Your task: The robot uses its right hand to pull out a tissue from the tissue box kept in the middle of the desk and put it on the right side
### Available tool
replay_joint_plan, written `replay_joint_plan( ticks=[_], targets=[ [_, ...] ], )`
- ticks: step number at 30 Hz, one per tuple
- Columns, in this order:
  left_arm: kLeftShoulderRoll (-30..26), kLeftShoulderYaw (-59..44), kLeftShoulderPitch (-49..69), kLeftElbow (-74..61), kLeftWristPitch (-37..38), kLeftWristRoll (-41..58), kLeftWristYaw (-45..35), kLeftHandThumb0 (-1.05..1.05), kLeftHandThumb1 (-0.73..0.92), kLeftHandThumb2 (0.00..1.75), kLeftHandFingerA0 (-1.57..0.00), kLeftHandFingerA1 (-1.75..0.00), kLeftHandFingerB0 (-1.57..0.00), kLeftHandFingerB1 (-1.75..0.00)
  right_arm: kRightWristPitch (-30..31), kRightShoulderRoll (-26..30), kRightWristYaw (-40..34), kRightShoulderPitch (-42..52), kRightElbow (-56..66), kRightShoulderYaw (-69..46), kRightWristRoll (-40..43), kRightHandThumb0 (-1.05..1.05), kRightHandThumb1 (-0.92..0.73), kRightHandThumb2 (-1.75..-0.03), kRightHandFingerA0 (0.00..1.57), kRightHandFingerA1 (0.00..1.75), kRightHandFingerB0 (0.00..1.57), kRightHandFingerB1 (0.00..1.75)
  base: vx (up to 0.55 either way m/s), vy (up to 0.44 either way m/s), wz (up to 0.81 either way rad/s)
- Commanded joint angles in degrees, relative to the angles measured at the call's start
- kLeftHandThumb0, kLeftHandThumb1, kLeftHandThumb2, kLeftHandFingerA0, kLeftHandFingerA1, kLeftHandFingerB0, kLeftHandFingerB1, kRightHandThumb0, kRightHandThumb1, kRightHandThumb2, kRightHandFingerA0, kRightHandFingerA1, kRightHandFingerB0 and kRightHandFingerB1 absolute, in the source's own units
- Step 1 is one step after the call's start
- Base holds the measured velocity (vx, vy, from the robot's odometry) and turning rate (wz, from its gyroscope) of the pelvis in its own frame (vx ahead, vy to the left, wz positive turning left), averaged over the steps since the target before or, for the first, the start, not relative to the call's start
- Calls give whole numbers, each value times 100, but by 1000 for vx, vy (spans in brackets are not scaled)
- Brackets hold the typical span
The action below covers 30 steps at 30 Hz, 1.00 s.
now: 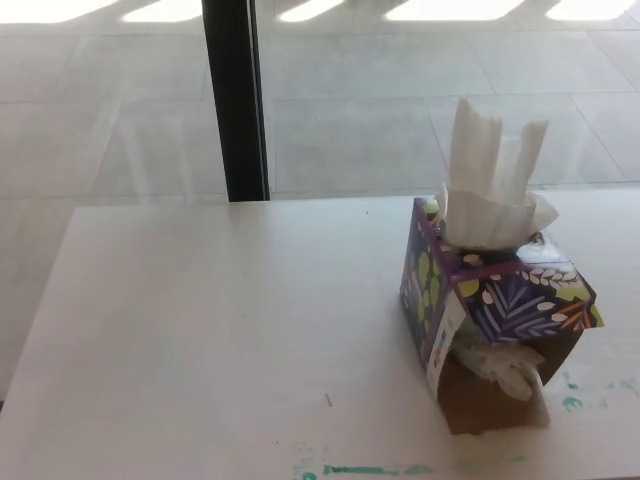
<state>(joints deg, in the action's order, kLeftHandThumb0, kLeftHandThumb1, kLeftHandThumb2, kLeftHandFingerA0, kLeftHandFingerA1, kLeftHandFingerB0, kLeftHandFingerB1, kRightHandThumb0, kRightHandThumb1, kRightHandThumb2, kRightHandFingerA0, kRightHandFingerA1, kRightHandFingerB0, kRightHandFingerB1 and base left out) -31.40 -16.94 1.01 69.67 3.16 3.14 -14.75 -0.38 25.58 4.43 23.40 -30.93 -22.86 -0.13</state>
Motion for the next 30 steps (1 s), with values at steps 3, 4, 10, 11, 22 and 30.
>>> replay_joint_plan(
  ticks=[3,4,10,11,22,30],
  targets=[
    [-81,-64,31,69,131,124,-161,-95,51,119,-80,-109,-55,-91,78,116,97,-34,-78,-594,532,-53,-73,-61,62,83,34,46,0,0,0],
    [-75,-82,29,76,120,140,-136,-95,51,119,-80,-109,-55,-91,127,142,123,-73,-113,-660,574,-53,-73,-61,62,83,34,46,0,0,0],
    [-62,-271,41,92,137,245,-151,-96,62,95,-79,-125,-53,-101,140,360,240,-497,-375,-1280,992,-54,-75,-62,58,90,33,45,0,0,0],
    [-46,-267,61,128,134,231,-157,-99,50,119,-80,-112,-57,-93,280,488,222,-647,-289,-1454,1103,-56,-74,-62,59,100,32,43,0,0,0],
    [-40,-188,274,104,279,196,-181,-100,61,96,-84,-123,-53,-100,1810,1131,60,-1950,2424,-1543,1268,-71,-70,-61,63,109,25,45,0,0,0],
    [-88,-137,230,109,198,169,-164,-94,50,120,-81,-110,-59,-93,2274,1443,793,-3328,3725,-146,1200,-46,-69,-78,36,57,20,43,0,0,0]
  ],
)
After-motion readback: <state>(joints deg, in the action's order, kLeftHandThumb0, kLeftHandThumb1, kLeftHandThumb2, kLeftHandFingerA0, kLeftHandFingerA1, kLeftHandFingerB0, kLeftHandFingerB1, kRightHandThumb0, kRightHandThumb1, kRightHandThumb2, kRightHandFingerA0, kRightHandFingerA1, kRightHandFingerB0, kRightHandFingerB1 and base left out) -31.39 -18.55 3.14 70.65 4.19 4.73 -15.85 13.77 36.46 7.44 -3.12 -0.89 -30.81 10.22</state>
